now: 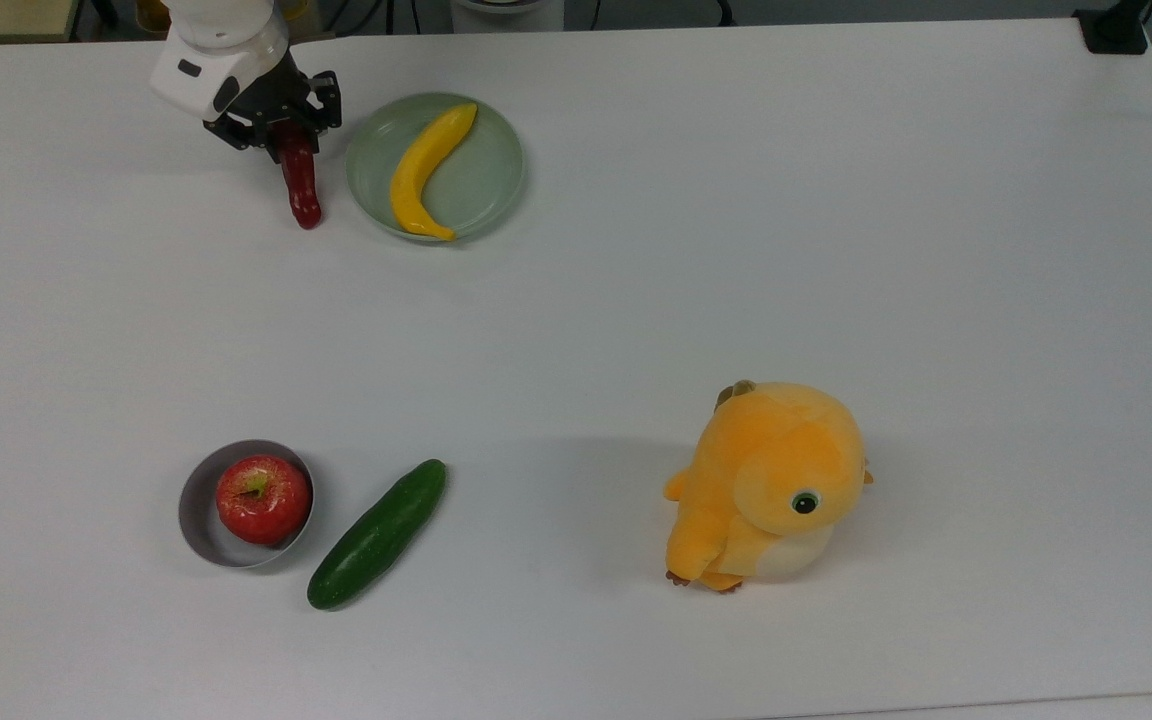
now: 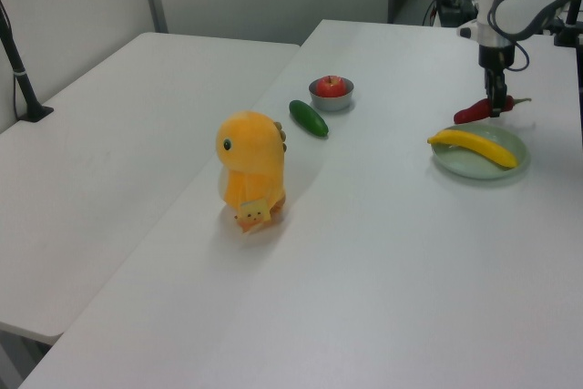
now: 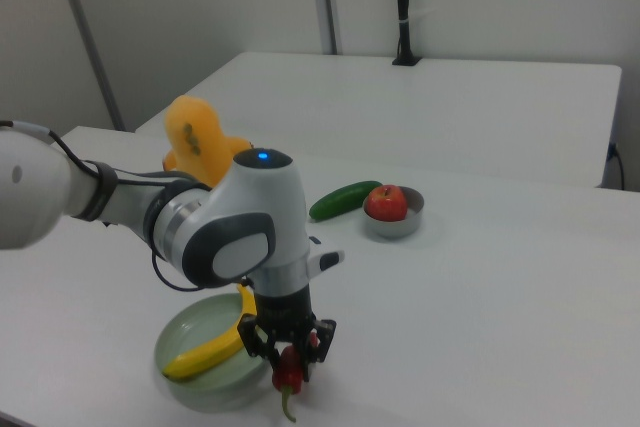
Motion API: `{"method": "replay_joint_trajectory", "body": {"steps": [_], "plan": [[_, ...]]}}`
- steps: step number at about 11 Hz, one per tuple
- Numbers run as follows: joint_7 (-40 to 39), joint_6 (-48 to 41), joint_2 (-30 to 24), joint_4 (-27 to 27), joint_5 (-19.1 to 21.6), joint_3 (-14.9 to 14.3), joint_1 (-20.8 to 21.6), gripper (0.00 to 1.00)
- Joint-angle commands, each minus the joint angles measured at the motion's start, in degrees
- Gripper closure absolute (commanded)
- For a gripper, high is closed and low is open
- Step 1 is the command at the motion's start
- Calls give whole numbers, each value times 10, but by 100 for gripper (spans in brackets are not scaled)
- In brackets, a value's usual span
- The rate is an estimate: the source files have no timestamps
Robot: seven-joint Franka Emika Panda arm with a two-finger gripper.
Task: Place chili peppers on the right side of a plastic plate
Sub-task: 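Lower the chili pepper onto the table and open the right gripper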
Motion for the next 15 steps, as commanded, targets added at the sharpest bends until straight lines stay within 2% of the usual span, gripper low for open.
{"method": "replay_joint_trajectory", "body": {"steps": [1,3,5,6,8,10,12,15], "plan": [[-28,11,-14,-25,-6,-2,-7,60],[-28,-14,-14,-19,-6,-2,-7,37],[-21,-27,-14,-10,-5,-2,-7,9],[-19,-33,-14,-3,-3,-2,-7,0],[-13,-76,-15,34,8,-2,-7,0],[23,-164,-14,132,25,-2,0,0],[103,-226,-16,227,49,-2,21,0],[227,-312,-19,355,50,4,67,0]]}}
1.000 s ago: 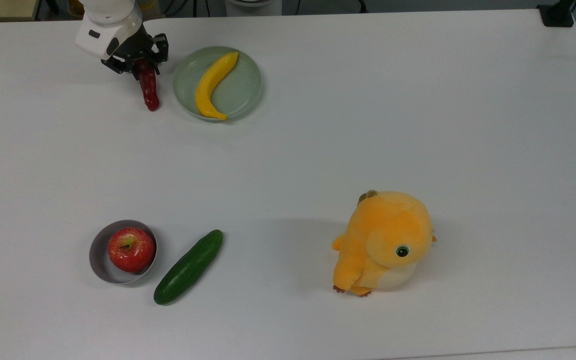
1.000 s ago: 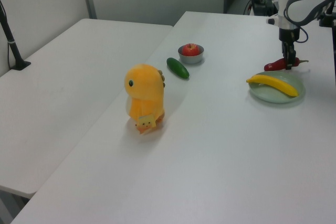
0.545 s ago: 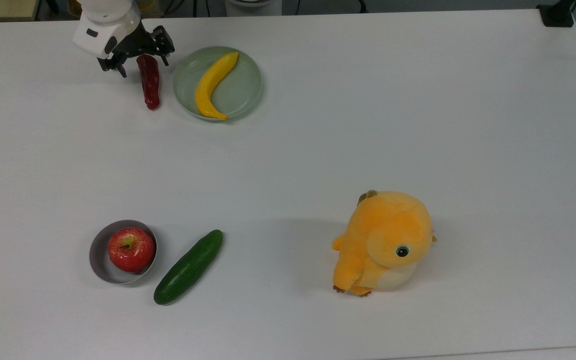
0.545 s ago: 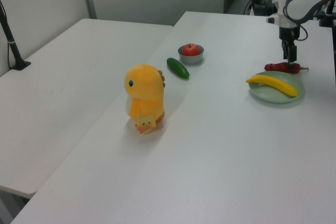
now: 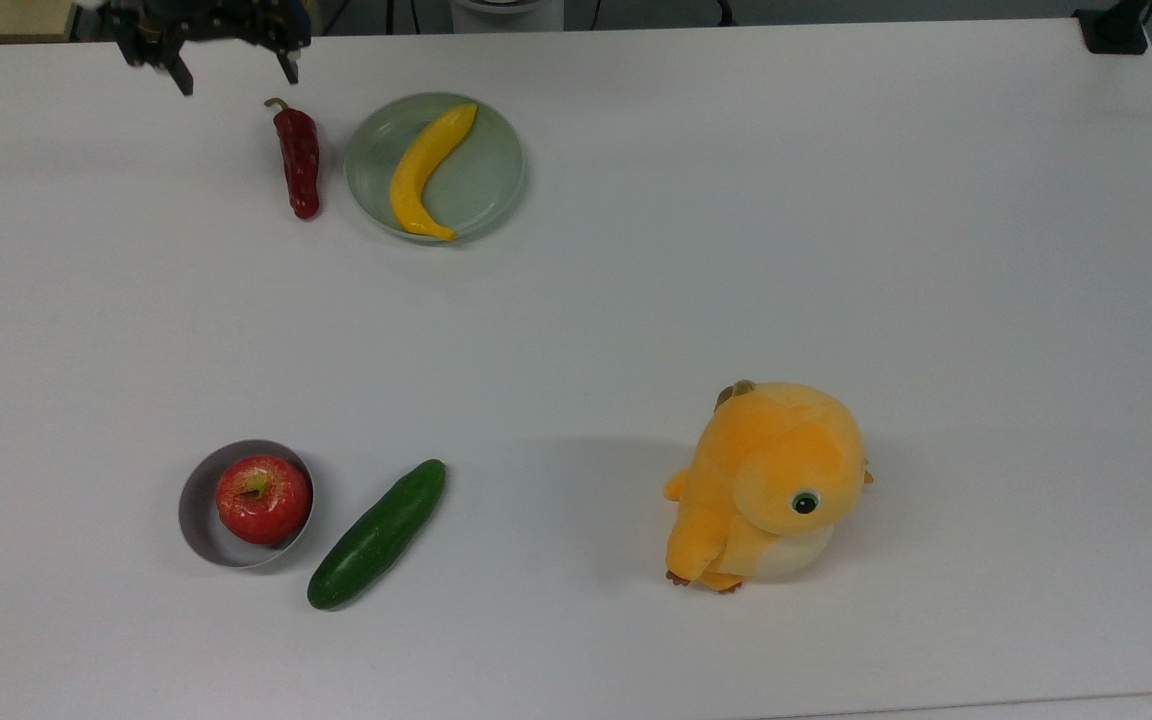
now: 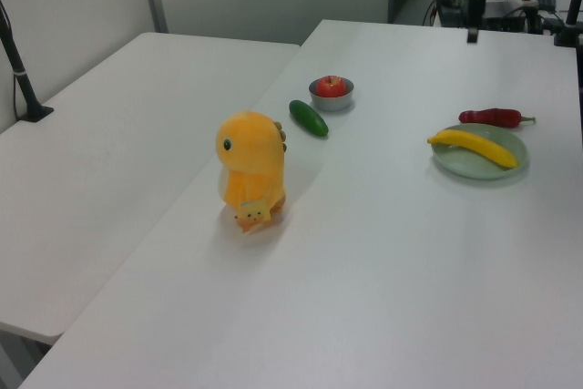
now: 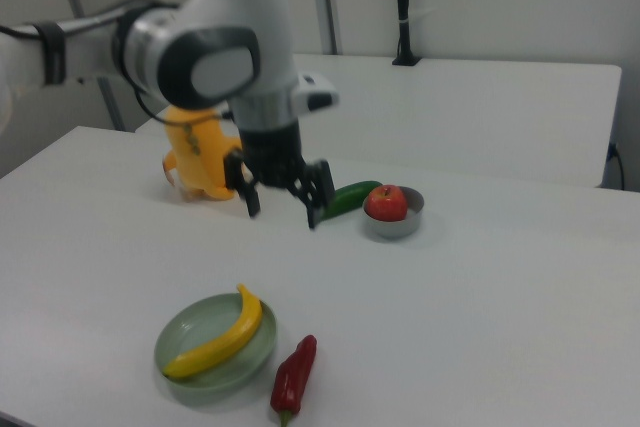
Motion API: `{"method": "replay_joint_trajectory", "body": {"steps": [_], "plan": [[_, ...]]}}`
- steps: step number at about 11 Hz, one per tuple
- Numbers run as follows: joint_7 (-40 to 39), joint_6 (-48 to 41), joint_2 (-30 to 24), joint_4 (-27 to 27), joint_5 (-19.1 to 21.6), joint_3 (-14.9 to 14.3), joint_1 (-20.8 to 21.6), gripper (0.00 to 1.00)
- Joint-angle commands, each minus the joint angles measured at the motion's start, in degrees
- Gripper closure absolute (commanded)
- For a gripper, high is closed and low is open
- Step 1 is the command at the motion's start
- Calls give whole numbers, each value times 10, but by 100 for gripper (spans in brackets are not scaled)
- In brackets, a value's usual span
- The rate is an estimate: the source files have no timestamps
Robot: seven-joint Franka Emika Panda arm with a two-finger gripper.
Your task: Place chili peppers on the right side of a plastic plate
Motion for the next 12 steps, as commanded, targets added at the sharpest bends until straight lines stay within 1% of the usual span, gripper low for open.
{"method": "replay_joint_trajectory", "body": {"steps": [1,3,5,6,7,9,10,11,12], "plan": [[124,-89,-4,113,10,1,49,0],[166,-105,-26,123,17,5,87,0],[243,-103,-43,123,19,43,98,0],[254,-103,-45,120,19,46,124,0],[254,-104,-45,118,19,43,148,0],[238,-93,-44,111,18,41,163,0],[228,-72,-41,102,18,40,165,0],[209,-47,-39,96,17,29,166,0],[184,-46,-34,95,17,25,166,0]]}}
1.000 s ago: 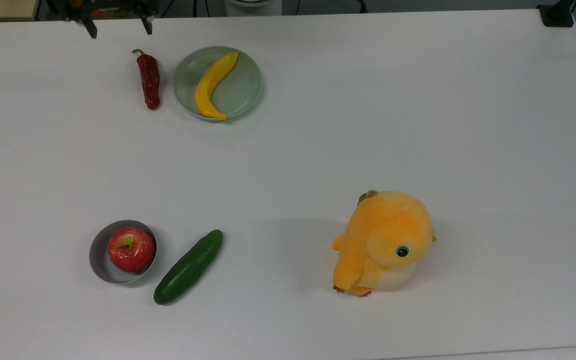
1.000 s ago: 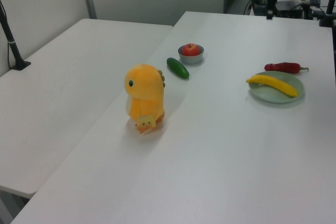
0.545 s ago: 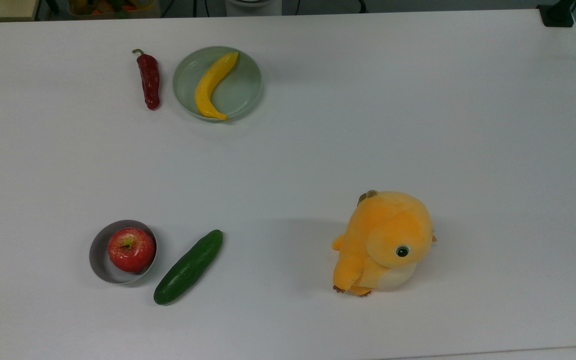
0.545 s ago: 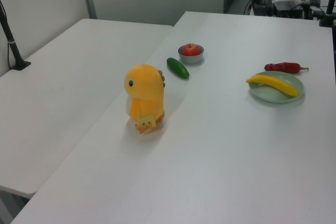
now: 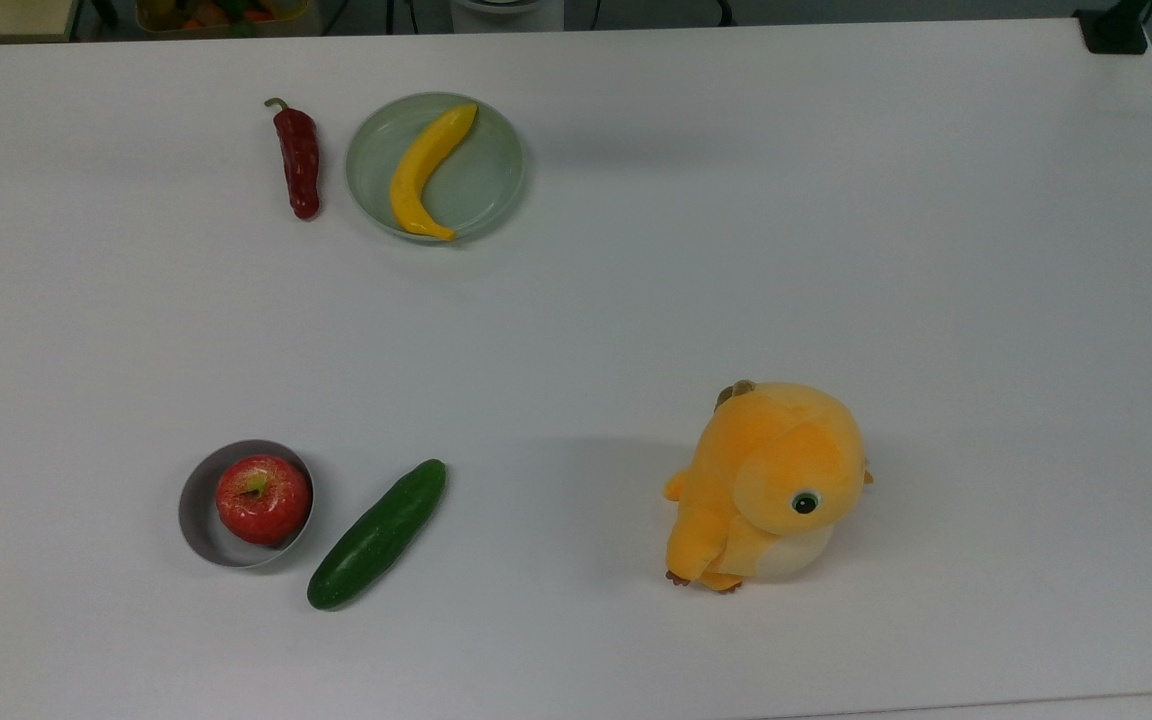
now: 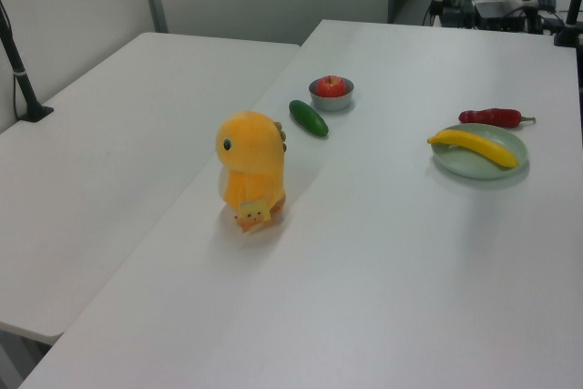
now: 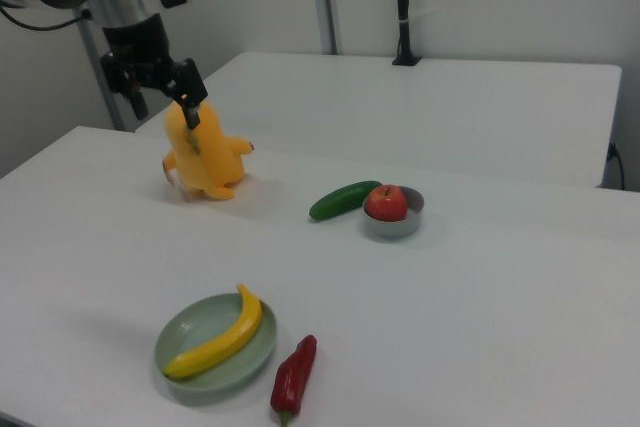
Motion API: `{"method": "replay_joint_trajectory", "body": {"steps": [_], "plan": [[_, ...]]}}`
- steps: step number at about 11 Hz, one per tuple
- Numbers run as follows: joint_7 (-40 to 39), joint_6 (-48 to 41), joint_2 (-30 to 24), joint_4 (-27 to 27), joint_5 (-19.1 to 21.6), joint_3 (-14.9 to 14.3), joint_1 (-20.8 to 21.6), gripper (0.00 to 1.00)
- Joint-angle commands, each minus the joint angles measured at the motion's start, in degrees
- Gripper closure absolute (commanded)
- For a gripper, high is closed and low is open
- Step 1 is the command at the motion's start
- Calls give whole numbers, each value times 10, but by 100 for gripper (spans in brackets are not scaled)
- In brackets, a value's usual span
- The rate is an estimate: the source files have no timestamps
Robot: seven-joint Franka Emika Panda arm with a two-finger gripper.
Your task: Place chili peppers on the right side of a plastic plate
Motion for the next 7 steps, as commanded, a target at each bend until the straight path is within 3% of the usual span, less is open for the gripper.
{"method": "replay_joint_trajectory", "body": {"steps": [1,7], "plan": [[-54,28,2,-18,3,-21,7,0],[-51,26,0,-17,3,-22,4,0]]}}
